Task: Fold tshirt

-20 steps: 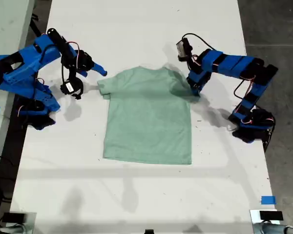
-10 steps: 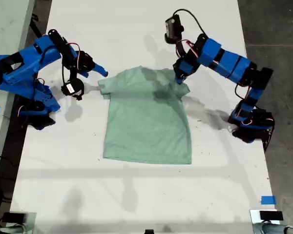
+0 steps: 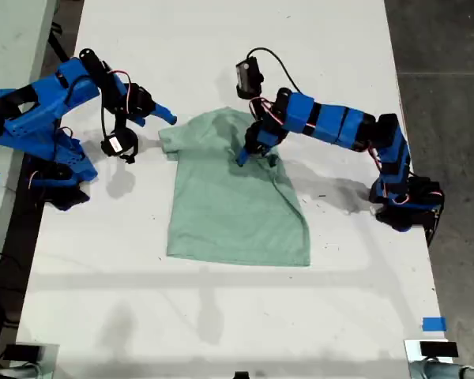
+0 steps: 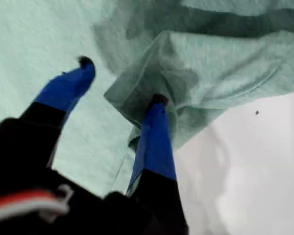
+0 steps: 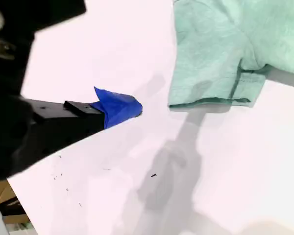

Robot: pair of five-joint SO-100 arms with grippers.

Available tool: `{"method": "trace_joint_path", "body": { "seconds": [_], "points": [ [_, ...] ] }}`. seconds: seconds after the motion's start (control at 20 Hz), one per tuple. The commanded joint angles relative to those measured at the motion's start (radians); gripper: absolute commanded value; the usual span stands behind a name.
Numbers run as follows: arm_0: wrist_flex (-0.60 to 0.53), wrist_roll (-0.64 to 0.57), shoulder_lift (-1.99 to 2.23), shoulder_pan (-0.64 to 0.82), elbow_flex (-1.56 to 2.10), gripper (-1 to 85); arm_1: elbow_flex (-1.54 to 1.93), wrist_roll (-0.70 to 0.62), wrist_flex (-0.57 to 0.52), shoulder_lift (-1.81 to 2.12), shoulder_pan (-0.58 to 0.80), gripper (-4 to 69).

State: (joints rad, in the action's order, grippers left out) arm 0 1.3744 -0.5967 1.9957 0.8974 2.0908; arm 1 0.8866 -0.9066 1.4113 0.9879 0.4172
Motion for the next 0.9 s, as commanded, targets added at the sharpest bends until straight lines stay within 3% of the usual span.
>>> {"method": "trace_joint_path", "body": {
  "seconds": [0.0,0.3,0.45,0.85],
  "points": [
    [-0.015,0.014,0.012,-0.021,-0.018,33.2,-0.129,-0.002,0.023,0.064,0.002,32.6],
    [-0.025,0.029,-0.008,-0.035,-0.018,33.2,-0.057,-0.106,0.230,0.367,0.112,28.4],
    [-0.043,0.018,-0.078,-0.009,-0.018,31.4,0.083,-0.126,0.236,0.509,0.109,23.1],
    [-0.193,-0.052,-0.463,0.091,-0.117,29.9,0.244,-0.117,0.233,0.670,0.060,23.7]
  ]
}}
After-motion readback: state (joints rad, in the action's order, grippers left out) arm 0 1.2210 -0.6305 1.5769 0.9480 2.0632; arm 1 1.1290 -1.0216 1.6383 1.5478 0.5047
